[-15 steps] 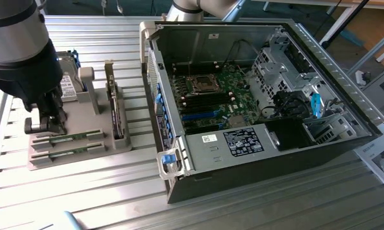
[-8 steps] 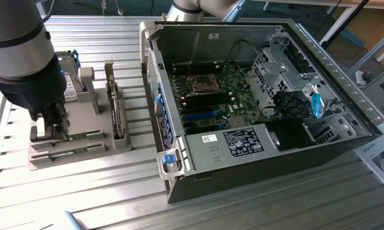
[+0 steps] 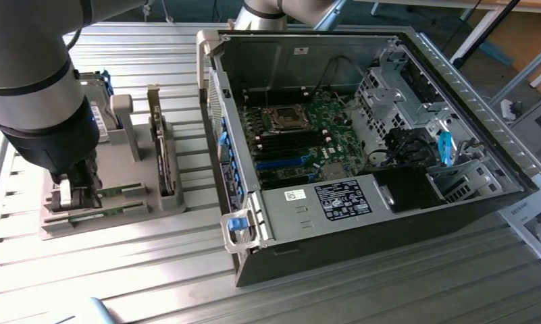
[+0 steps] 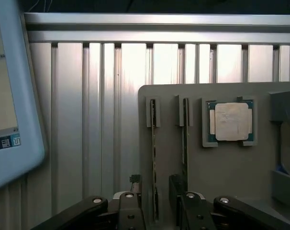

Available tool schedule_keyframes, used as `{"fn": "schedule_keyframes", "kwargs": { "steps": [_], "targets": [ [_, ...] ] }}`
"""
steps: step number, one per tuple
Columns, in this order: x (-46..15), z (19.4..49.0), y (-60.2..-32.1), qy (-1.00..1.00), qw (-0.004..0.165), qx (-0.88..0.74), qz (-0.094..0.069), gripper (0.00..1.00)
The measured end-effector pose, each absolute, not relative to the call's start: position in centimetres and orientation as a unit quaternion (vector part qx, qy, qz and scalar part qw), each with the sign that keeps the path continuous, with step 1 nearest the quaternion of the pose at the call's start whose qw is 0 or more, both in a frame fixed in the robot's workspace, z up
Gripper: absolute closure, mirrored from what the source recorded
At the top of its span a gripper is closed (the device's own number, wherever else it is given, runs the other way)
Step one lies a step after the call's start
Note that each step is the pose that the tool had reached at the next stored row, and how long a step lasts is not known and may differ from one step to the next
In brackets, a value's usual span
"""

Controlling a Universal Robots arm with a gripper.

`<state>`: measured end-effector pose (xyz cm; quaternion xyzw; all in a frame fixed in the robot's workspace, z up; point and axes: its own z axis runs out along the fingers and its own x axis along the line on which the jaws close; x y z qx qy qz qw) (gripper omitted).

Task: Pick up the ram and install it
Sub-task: 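Pick up the ram and move it above insertion slot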

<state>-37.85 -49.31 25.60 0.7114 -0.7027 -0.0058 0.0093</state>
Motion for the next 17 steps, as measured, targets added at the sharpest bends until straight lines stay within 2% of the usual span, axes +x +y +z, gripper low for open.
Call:
{"fn": "schedule_keyframes", "kwargs": {
  "steps": [17],
  "targets": [
    [-37.9,20.5,-49.7,-0.703,0.011,0.711,-0.007,0.64]
  ]
}}
